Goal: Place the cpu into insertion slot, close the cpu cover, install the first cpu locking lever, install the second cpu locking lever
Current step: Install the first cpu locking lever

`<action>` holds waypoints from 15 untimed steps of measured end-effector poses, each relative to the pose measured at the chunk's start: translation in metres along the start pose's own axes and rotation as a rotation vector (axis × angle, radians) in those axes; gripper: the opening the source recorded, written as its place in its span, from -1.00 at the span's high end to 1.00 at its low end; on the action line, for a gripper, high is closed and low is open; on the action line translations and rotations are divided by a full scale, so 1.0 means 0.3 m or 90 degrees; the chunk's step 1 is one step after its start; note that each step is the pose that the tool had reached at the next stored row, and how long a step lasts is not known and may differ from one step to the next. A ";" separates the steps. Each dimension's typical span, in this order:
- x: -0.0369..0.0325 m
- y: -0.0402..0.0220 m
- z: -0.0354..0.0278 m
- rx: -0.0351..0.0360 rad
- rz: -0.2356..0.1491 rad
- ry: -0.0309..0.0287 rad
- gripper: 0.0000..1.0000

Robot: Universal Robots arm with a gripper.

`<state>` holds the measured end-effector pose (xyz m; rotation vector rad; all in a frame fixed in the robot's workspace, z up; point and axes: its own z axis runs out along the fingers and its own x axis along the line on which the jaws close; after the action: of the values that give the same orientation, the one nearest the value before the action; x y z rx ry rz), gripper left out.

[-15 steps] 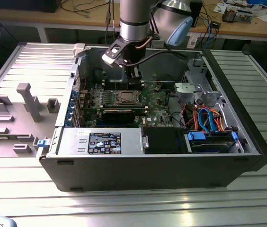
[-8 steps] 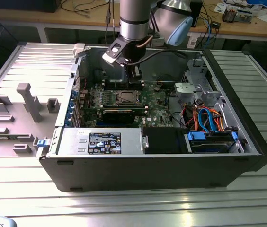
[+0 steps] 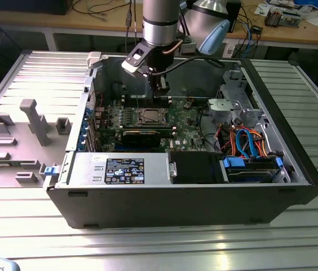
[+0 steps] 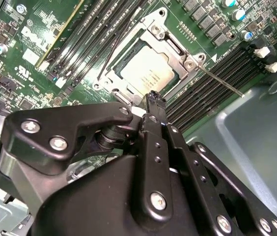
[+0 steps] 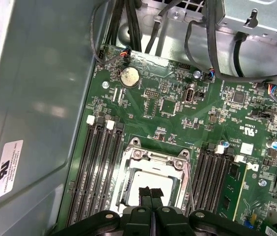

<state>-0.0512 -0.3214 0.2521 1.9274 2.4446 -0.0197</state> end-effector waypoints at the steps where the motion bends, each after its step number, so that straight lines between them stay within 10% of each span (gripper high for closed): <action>1: 0.000 0.000 0.000 0.0000 0.000 0.0000 0.79; 11: 0.000 0.000 0.000 0.0003 -0.002 0.0001 0.79; 15: 0.000 0.000 0.000 -0.0016 -0.066 0.0005 0.79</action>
<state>-0.0512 -0.3214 0.2522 1.7980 2.5410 -0.0180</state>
